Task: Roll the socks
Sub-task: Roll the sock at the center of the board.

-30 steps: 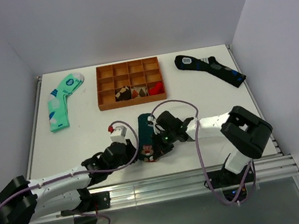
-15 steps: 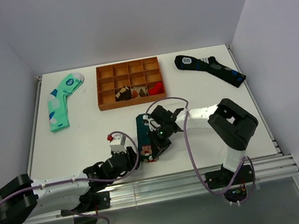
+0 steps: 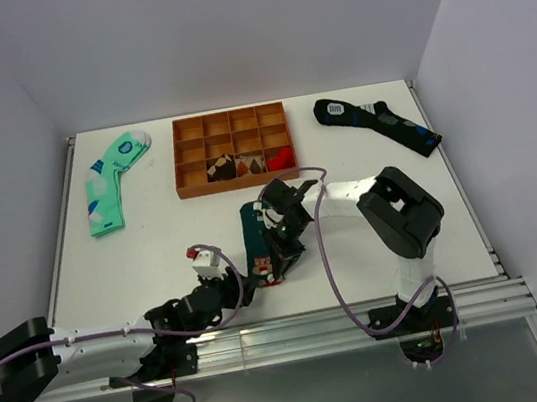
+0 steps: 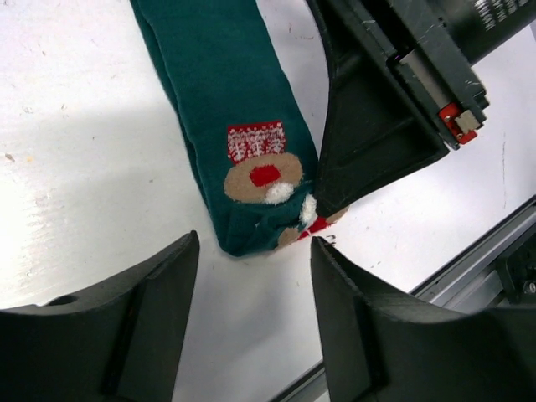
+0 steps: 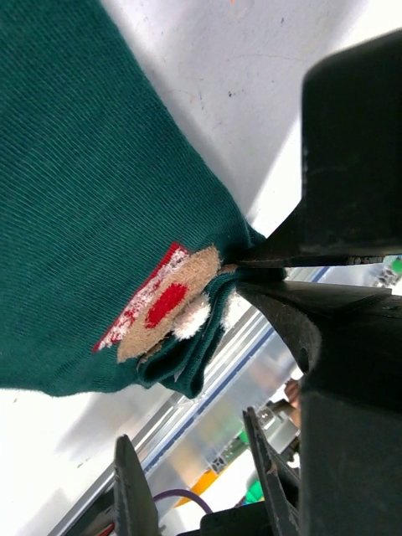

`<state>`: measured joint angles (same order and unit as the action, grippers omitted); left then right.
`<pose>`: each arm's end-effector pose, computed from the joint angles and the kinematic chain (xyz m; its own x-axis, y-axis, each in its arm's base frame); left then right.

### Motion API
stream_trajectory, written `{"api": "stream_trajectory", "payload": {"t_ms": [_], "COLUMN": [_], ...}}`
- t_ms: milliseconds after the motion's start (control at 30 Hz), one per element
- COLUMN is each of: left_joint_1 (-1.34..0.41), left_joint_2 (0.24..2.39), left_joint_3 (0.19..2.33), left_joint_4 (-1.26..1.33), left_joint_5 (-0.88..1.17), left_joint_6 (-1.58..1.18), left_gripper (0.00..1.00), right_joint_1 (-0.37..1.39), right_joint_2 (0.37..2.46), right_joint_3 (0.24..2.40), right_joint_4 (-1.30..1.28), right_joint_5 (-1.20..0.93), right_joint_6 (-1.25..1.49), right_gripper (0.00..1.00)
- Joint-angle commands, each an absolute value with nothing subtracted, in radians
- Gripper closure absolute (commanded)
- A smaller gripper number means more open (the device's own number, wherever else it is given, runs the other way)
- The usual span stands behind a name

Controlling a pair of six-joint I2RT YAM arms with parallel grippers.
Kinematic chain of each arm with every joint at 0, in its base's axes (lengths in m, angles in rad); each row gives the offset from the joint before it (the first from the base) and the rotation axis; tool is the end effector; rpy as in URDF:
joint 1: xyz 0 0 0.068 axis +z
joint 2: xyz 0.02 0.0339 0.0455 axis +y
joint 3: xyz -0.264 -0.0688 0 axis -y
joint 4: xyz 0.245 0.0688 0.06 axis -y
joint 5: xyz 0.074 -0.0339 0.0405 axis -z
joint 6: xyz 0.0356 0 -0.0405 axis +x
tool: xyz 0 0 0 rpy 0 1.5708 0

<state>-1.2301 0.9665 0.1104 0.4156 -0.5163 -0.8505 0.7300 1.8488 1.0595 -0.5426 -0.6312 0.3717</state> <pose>0.0736 -0.1551 0.1403 -0.5979 -0.2697 -0.7548 0.3352 0.7713 -0.5410 0.2333 0.2370 0.1359 -0.9079 -0.4190 -0.0122 -0.3356 0.7091 0.6201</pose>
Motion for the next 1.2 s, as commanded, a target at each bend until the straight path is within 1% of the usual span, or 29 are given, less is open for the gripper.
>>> {"api": "stream_trajectory", "payload": {"t_ms": [0, 233, 467, 600, 767, 967, 1167], "left_joint_1": [-1.238, -1.247, -1.258, -1.258, -1.258, -1.256, -1.258], "left_joint_2": [0.997, 1.117, 1.167, 1.218, 1.272, 1.295, 1.347], "left_joint_3": [0.113, 0.13, 0.115, 0.149, 0.166, 0.166, 0.205], "left_joint_4": [0.494, 0.575, 0.664, 0.647, 0.646, 0.652, 0.63], "left_joint_5": [-0.54, -0.549, -0.548, -0.555, -0.561, -0.581, -0.6], "left_joint_6": [-0.807, -0.79, -0.776, -0.769, -0.775, -0.796, -0.798], "left_gripper": [0.4, 0.43, 0.39, 0.4, 0.45, 0.42, 0.45], "right_joint_1": [0.718, 0.712, 0.71, 0.712, 0.71, 0.71, 0.71], "right_joint_2": [1.881, 1.934, 1.948, 1.948, 1.948, 1.953, 1.948], "right_joint_3": [1.112, 1.158, 1.189, 1.192, 1.195, 1.187, 1.183], "right_joint_4": [-0.624, -0.673, -0.71, -0.715, -0.718, -0.727, -0.721], "right_joint_5": [-0.649, -0.673, -0.672, -0.675, -0.676, -0.675, -0.678], "right_joint_6": [0.336, 0.322, 0.313, 0.305, 0.307, 0.292, 0.295], "right_gripper": [0.91, 0.91, 0.91, 0.91, 0.92, 0.92, 0.93]}}
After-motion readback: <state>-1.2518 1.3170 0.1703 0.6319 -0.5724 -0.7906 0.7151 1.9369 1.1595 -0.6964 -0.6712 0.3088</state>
